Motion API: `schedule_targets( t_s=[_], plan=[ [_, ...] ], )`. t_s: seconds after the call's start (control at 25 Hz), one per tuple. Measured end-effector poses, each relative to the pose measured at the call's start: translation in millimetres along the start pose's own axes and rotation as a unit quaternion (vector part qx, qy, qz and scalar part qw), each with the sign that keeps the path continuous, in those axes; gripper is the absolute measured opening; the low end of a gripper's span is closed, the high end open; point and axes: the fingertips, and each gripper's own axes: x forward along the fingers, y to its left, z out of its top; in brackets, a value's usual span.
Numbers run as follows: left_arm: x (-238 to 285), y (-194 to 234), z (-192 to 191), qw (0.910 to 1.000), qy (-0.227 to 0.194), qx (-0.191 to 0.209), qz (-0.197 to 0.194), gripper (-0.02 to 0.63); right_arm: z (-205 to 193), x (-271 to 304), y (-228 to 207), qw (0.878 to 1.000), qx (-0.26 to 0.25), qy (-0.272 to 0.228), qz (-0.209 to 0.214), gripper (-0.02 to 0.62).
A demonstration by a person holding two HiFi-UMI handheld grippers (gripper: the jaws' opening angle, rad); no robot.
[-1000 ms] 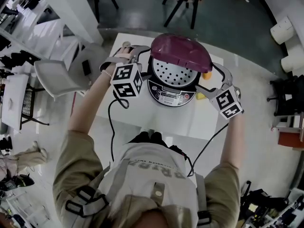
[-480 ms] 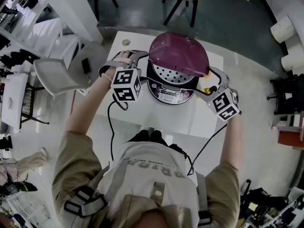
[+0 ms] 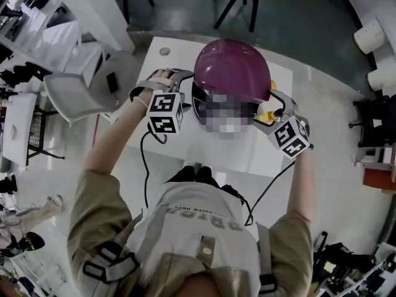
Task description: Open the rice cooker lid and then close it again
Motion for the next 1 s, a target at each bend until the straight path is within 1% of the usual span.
schedule_targets(
  t_s=[0.32, 0.6, 1.0],
  plan=[
    [5, -11, -3, 0.9999, 0.004, 0.0, -0.011, 0.431, -5, 6, 9, 1.0, -0.002, 0.01, 0.013, 0.425],
    [12, -20, -5, 0.9997, 0.005, 0.001, -0.025, 0.431, -12, 11, 17, 0.999, -0.008, 0.022, 0.032, 0.425],
    [24, -37, -12, 0.9986, 0.022, 0.016, -0.045, 0.431, -24, 22, 31, 0.997, -0.019, 0.044, 0.057, 0.425]
  ],
)
